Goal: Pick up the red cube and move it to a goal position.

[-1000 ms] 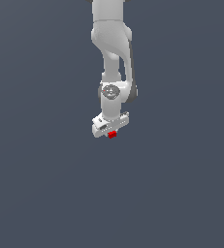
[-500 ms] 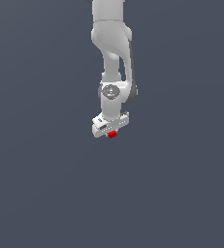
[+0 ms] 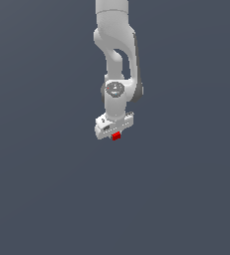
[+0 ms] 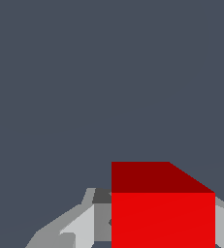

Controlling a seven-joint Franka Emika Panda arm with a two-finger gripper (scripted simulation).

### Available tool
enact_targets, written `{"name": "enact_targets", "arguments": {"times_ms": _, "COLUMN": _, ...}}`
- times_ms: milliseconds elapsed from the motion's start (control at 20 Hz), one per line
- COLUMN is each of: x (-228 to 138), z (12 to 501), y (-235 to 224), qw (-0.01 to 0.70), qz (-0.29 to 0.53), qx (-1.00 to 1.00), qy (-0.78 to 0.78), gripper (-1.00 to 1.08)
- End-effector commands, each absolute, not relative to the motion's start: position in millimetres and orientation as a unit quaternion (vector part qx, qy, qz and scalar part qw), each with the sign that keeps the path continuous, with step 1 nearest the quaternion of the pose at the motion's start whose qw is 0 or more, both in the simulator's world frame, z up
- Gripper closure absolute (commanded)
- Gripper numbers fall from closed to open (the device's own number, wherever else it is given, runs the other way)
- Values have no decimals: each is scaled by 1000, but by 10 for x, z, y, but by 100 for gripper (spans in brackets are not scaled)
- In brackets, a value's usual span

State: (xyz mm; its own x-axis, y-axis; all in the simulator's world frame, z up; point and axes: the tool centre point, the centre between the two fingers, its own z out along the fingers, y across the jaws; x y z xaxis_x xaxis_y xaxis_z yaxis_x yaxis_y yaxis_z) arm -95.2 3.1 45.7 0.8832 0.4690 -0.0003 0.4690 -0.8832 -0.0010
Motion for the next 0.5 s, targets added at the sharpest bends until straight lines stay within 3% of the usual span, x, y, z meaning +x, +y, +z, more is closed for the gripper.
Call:
{"name": "enact_targets", "arguments": {"times_ms": 0, "x": -925, "z": 604, "y": 61, "qw": 0, "qz": 0, "qx": -970, "qy": -242, "gripper": 108}}
{"name": "enact_targets", "arguments": {"times_ms": 450, "x": -795, "z": 1392, "y": 213, "qw": 0, "qz": 0, "qx": -970, "qy": -242, "gripper": 108}}
